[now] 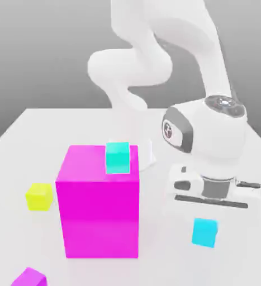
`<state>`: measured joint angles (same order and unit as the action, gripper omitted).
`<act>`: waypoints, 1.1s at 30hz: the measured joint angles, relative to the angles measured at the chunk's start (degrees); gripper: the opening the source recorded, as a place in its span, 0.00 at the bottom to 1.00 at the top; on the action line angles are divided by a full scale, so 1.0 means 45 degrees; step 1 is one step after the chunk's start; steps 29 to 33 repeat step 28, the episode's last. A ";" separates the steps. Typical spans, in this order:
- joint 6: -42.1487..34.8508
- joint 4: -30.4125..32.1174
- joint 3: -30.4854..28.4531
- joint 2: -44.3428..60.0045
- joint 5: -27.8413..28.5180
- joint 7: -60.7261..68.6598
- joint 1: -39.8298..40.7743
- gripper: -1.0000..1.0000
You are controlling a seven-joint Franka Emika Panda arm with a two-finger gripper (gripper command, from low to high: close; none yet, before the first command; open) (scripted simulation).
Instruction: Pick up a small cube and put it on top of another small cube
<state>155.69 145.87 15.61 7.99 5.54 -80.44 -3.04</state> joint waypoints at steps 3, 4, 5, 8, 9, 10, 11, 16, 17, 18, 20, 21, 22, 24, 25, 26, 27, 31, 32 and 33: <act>-0.1371 -0.0155 -0.0263 -0.1341 -0.0395 0.1063 0.0556 0.00; -0.1843 -0.0188 -0.0475 -0.1800 -0.0520 0.1431 0.0651 0.00; -0.2316 -0.0219 -0.0598 -0.2261 -0.0646 0.1803 0.0810 0.00; -0.3741 -0.0305 -0.1022 -0.3648 -0.1052 0.2943 0.0984 0.00; -0.4216 -0.0333 -0.1204 -0.4110 -0.1186 0.3321 0.1033 0.00; -0.4692 -0.0361 -0.1399 -0.4572 -0.1315 0.3696 0.1081 0.00; -0.5168 -0.0389 -0.1601 -0.5034 -0.1442 0.4070 0.1128 0.00; -0.7574 -0.0419 -0.2651 -0.7338 -0.1851 0.5800 0.1373 0.00; -0.8059 -0.0389 -0.2859 -0.7797 -0.1869 0.6112 0.1433 0.00; -0.8554 -0.0362 -0.3077 -0.8265 -0.1887 0.6428 0.1487 0.00; -0.8918 0.0007 -0.3199 -0.8676 -0.1609 0.6615 0.1713 0.00; -0.8641 0.0301 -0.3198 -0.8616 -0.1542 0.6637 0.1774 0.00; -0.8229 0.0619 -0.3191 -0.8482 -0.1515 0.6657 0.1808 0.00; -0.7222 0.1294 -0.3160 -0.8122 -0.1509 0.6676 0.1852 0.00; -0.6960 0.1465 -0.3144 -0.8026 -0.1514 0.6685 0.1868 1.00; -0.6960 0.1465 -0.3144 -0.8026 -0.1516 0.6686 0.1868 1.00; -0.6960 0.1465 -0.3144 -0.8026 -0.1516 0.6686 0.1868 1.00; -0.6960 0.1465 -0.3144 -0.8026 -0.1516 0.6686 0.1868 1.00; -0.6960 0.1465 -0.3144 -0.8026 -0.1516 0.6686 0.1868 1.00; -0.6960 0.1465 -0.3144 -0.8026 -0.1516 0.6686 0.1868 1.00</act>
